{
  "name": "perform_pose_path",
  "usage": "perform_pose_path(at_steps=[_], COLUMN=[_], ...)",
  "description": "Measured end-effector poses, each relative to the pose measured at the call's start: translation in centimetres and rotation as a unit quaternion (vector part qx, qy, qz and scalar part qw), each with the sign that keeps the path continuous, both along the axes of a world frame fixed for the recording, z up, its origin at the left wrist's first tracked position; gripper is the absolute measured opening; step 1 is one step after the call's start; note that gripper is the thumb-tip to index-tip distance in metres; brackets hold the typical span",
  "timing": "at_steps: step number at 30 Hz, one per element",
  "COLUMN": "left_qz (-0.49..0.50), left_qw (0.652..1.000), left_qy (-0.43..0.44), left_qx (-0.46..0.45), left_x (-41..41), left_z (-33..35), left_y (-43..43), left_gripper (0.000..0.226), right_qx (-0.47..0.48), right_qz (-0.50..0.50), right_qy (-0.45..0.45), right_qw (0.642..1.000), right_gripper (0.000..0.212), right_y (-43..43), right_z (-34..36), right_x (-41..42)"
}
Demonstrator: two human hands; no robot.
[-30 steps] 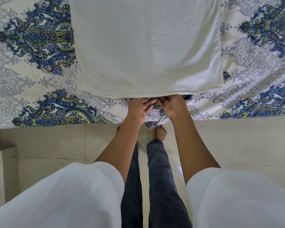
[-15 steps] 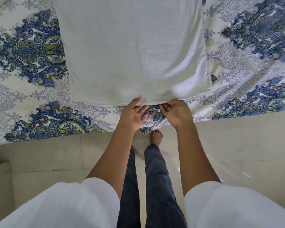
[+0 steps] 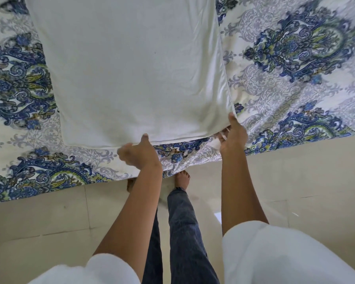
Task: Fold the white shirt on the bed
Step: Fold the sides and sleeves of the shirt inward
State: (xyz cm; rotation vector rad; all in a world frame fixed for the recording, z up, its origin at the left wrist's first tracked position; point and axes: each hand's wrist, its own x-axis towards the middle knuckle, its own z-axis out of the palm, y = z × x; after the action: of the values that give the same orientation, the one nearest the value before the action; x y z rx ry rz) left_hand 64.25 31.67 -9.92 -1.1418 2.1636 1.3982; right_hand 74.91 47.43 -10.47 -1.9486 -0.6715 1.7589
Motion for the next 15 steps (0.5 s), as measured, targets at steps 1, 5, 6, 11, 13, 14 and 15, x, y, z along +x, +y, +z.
perform_pose_path(at_steps=[1, 5, 6, 11, 13, 14, 15], left_qz=[-0.063, -0.448, -0.538, -0.738, -0.759, -0.762, -0.755], left_qw=[0.994, 0.837, 0.770, 0.547, 0.539, 0.543, 0.556], left_qy=[0.057, 0.245, 0.274, 0.308, 0.294, 0.293, 0.296], left_qx=[-0.068, -0.198, -0.205, -0.246, -0.217, -0.198, -0.183], left_x=[0.1, -0.3, -0.7, -2.6, -3.1, -3.4, -3.7], left_z=[0.4, 0.1, -0.6, -3.4, -3.2, -2.9, -2.5], left_y=[0.7, 3.6, 4.0, 4.2, 3.4, 2.8, 1.9], left_gripper=[0.043, 0.015, 0.012, 0.021, 0.022, 0.021, 0.020], right_qx=[0.029, 0.111, 0.104, 0.137, 0.136, 0.128, 0.119], right_qz=[0.019, 0.183, 0.203, 0.265, 0.260, 0.258, 0.259], right_qy=[-0.024, -0.227, -0.253, -0.208, -0.216, -0.226, -0.230], right_qw=[0.999, 0.950, 0.940, 0.932, 0.931, 0.931, 0.931], right_gripper=[0.019, 0.018, 0.021, 0.024, 0.022, 0.023, 0.025], right_y=[0.7, 3.3, 3.8, 4.3, 4.3, 4.4, 4.4], right_z=[0.0, -0.8, -0.8, -1.2, -1.3, -1.2, -1.0], right_x=[-0.1, 0.5, 0.9, 1.0, 1.0, 1.1, 1.2])
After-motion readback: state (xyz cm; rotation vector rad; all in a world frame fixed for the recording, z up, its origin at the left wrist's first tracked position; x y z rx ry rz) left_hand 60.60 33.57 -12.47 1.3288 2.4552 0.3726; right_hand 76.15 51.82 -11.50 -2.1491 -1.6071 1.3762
